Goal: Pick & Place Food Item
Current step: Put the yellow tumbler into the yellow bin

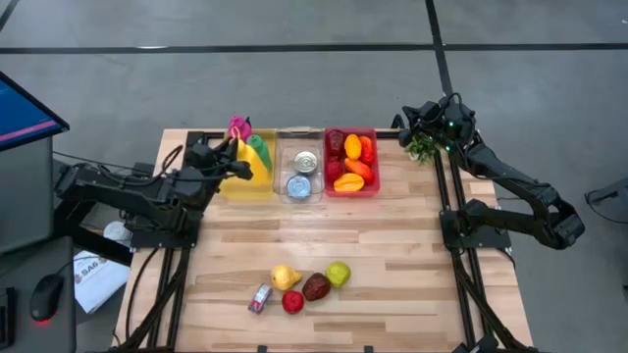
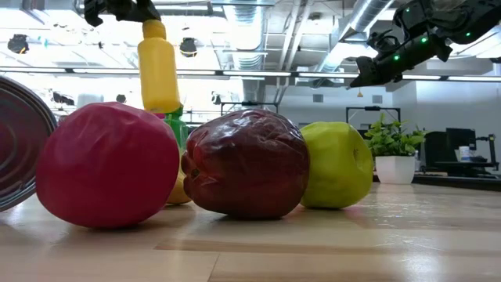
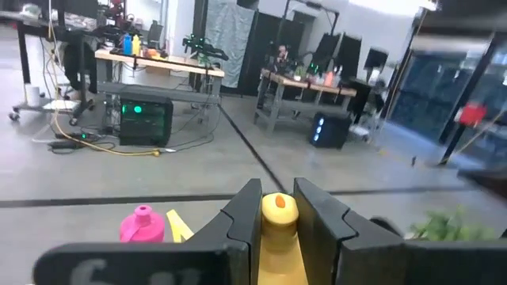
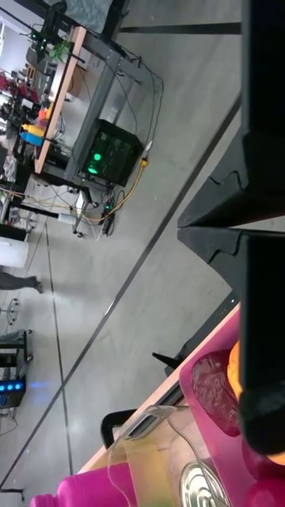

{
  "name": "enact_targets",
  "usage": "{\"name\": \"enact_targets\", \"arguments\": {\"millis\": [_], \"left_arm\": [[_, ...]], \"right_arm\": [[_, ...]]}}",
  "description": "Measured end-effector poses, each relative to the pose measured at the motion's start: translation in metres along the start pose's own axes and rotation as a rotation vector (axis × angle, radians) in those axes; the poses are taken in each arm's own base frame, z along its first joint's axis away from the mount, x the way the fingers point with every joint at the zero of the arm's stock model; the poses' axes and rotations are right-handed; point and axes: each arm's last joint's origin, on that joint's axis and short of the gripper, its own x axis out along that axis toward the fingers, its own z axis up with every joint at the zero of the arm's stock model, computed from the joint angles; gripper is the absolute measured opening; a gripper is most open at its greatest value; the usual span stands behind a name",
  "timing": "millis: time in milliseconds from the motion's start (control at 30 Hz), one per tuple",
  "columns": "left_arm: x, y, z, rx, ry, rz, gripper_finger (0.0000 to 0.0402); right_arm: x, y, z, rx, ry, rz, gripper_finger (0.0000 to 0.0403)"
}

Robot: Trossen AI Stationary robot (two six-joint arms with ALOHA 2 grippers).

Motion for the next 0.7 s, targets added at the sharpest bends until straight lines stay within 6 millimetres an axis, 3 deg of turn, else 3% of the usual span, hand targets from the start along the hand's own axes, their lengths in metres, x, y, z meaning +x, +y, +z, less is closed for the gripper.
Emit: {"name": "enact_targets", "arguments": {"millis": [333, 700], "left_arm": [[0.001, -0.002, -0.007, 0.058, 0.008, 0.014, 0.0049], [0.004, -0.007, -0.031, 0.133, 0.017, 0.077, 0.0049]], "right_arm": [[0.000, 0.000, 0.000, -0.008, 0.000, 0.000, 0.0003], [0.000, 0.000, 0.000, -0.008, 0.000, -0.001, 0.0003]]}}
